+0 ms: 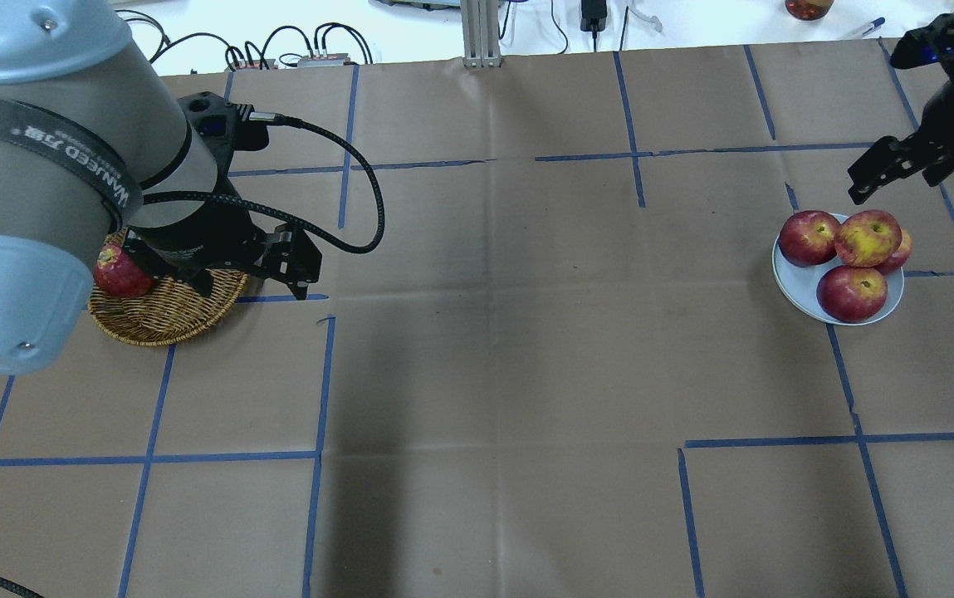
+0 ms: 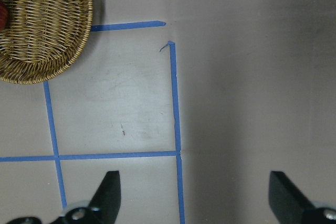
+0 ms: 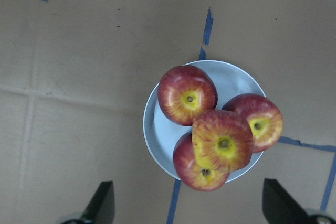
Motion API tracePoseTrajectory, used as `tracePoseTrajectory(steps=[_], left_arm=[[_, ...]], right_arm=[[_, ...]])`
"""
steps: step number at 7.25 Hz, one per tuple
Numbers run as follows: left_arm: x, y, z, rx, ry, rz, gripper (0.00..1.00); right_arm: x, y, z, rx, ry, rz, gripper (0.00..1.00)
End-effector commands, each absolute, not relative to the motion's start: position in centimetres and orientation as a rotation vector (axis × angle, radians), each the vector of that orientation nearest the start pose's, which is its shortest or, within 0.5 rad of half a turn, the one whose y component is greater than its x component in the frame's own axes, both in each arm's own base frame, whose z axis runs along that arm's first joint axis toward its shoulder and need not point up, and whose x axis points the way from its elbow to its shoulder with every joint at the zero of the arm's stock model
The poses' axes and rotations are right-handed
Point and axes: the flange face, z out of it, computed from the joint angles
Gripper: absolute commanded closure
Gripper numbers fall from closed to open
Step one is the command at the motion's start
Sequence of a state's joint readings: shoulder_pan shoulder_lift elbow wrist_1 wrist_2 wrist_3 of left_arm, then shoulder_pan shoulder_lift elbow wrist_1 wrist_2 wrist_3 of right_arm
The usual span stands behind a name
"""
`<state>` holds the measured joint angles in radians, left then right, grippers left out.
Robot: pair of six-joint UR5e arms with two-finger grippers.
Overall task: Transfer apple from basket to plate
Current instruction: 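Open the right gripper and raise it away from the plate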
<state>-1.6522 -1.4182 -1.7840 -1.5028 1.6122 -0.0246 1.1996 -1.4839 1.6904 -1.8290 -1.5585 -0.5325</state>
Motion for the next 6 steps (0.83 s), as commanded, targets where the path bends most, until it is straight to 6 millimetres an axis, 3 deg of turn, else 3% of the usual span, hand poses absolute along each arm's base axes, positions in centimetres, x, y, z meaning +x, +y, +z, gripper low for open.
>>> tracePoseTrajectory(steps=[1, 4, 5, 6], left_arm=[[-16.3, -41.5, 46.0, 0.088, 3.099, -0.011, 0.01], [-16.7, -41.5, 45.9, 0.087, 3.139, -0.003, 0.01], [-16.7, -41.5, 45.9, 0.087, 3.14, -0.002, 0.01], [-16.7, -41.4, 45.7, 0.087, 3.14, 0.019, 0.01]], right_arm=[[1.4, -50.5, 45.8, -0.054, 3.141, -0.04, 0.0], [11.8, -48.3, 46.8, -0.015, 3.138, -0.048, 0.0], [13.0, -48.1, 46.8, -0.031, 3.14, -0.058, 0.0], [13.0, -48.2, 46.2, -0.058, 3.134, -0.032, 0.0]])
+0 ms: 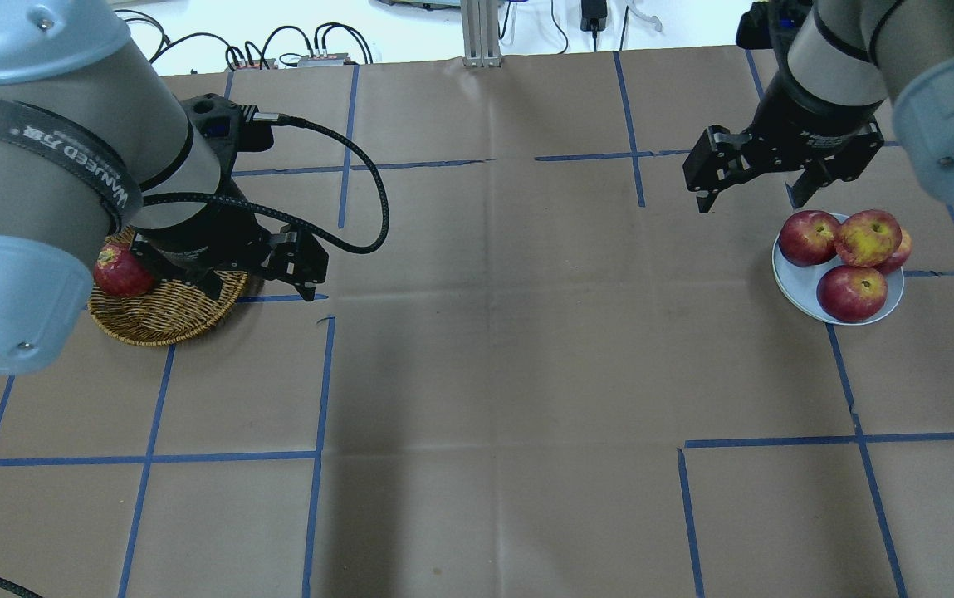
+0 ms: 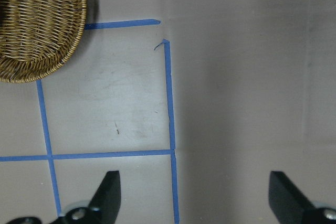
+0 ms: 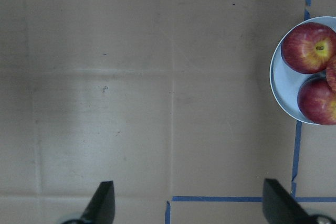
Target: Transfer apple from basket to plate
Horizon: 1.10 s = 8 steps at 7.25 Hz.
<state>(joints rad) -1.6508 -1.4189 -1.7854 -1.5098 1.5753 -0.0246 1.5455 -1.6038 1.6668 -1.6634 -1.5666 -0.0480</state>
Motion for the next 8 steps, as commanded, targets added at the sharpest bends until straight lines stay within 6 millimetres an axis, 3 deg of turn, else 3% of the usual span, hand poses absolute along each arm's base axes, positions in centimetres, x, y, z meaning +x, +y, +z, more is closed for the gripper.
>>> tracePoseTrajectory(steps=[1, 8], left_arm=[[-16.69, -41.29, 45.7, 0.087, 3.141, 0.031, 0.01], [-16.7, -41.3, 45.71, 0.087, 3.142, 0.029, 0.01]], right_arm=[[12.75, -48.33, 46.17, -0.051, 3.126, -0.034, 0.0], [11.98, -48.61, 46.11, -0.082, 3.136, -0.044, 0.0]])
